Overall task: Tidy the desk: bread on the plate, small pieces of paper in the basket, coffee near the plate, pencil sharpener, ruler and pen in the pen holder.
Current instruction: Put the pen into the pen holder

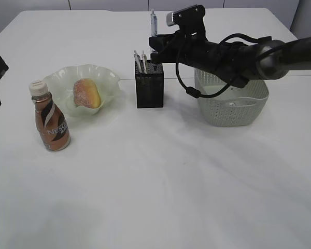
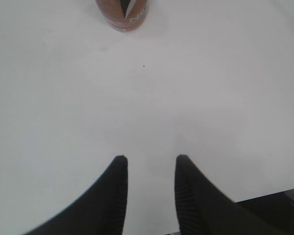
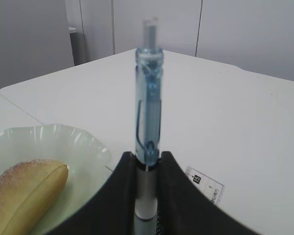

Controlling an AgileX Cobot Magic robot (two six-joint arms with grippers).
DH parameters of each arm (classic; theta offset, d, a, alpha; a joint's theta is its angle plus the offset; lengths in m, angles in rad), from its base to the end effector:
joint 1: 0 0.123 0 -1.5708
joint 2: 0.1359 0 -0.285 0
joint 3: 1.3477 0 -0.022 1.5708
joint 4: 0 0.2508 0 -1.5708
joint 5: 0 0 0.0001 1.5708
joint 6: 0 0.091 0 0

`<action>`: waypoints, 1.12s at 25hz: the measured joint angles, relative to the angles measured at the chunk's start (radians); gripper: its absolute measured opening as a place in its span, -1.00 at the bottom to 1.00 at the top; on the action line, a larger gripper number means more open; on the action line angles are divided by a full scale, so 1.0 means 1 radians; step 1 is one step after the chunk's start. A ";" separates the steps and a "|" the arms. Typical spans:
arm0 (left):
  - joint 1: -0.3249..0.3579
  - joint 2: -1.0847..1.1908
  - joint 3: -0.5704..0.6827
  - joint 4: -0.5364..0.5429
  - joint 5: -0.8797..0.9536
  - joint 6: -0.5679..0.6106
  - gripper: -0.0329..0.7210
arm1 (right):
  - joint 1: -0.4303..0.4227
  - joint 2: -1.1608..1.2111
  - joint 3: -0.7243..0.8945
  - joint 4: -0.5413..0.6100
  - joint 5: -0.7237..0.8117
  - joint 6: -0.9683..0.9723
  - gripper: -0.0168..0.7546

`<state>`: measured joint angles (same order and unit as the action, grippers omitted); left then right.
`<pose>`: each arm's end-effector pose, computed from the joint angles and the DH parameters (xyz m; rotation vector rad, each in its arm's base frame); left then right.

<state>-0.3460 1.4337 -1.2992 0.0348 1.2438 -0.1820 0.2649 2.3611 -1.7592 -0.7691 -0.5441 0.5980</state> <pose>0.2609 -0.0909 0.3307 0.2438 2.8517 -0.0574 0.5140 0.1733 0.1810 -0.5713 1.5873 0.4369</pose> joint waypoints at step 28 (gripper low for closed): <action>0.000 0.000 0.000 -0.006 0.000 0.000 -0.28 | 0.000 -0.104 -0.039 -0.273 0.136 0.332 -0.01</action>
<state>-0.3460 1.4337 -1.2992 0.0290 1.2438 -0.1820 0.2649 2.2569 -1.7986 -1.0425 -0.4084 0.9299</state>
